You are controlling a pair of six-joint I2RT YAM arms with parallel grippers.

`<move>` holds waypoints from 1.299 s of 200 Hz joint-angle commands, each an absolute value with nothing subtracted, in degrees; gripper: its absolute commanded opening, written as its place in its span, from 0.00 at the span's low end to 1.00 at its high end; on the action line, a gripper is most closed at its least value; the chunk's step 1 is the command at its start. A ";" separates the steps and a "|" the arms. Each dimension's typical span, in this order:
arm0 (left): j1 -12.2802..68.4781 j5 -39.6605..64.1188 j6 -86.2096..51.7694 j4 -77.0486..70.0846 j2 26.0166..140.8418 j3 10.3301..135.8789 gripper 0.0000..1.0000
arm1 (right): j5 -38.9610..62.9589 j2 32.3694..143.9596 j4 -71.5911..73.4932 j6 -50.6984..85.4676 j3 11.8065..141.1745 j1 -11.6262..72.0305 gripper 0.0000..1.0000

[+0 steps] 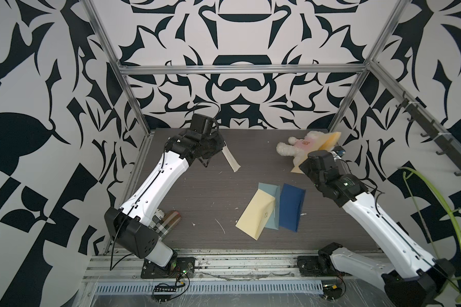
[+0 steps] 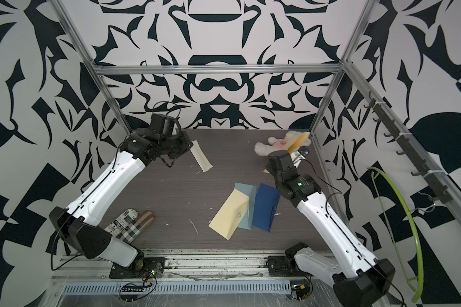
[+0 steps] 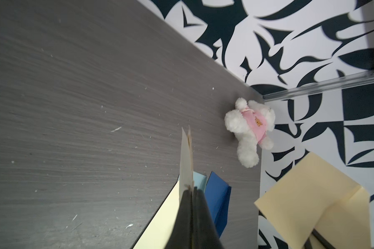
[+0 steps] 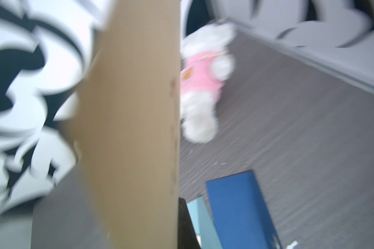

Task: Take the letter paper out of the envelope
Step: Place the envelope at the center of the board.

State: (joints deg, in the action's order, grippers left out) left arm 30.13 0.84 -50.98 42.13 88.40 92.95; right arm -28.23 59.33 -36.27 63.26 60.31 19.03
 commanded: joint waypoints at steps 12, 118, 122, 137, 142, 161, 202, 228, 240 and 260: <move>31.15 6.26 -52.16 36.85 88.44 89.90 0.00 | -23.60 61.00 -31.85 70.14 55.40 7.85 0.00; 31.12 7.56 -50.92 37.27 88.16 90.59 0.00 | 10.65 80.86 -11.82 59.13 47.98 -15.26 0.00; 31.17 7.60 -50.90 37.26 88.24 90.71 0.00 | 10.87 81.19 -11.70 58.53 47.77 -15.72 0.00; 31.19 7.59 -50.81 37.35 88.49 90.96 0.00 | 13.19 83.05 -10.97 57.42 46.75 -17.82 0.00; 31.16 7.56 -50.94 37.35 88.52 91.09 0.00 | 14.40 83.98 -10.77 57.23 46.53 -18.55 0.00; 31.13 7.60 -50.99 37.19 88.94 91.45 0.00 | 17.50 86.95 -10.62 56.20 46.05 -20.45 0.00; 31.14 7.87 -51.20 37.10 89.79 92.27 0.00 | 18.29 89.55 -13.36 54.44 47.28 -21.18 0.08; 31.27 8.04 -51.37 37.09 90.21 92.82 0.00 | 16.44 89.93 -16.23 53.35 48.21 -21.37 0.16; 31.30 7.93 -51.40 36.96 90.32 92.81 0.00 | 16.44 90.60 -17.79 52.71 48.90 -21.36 0.17; 31.38 7.80 -51.44 36.83 90.31 92.75 0.00 | 16.23 90.82 -20.99 53.06 49.44 -21.39 0.19</move>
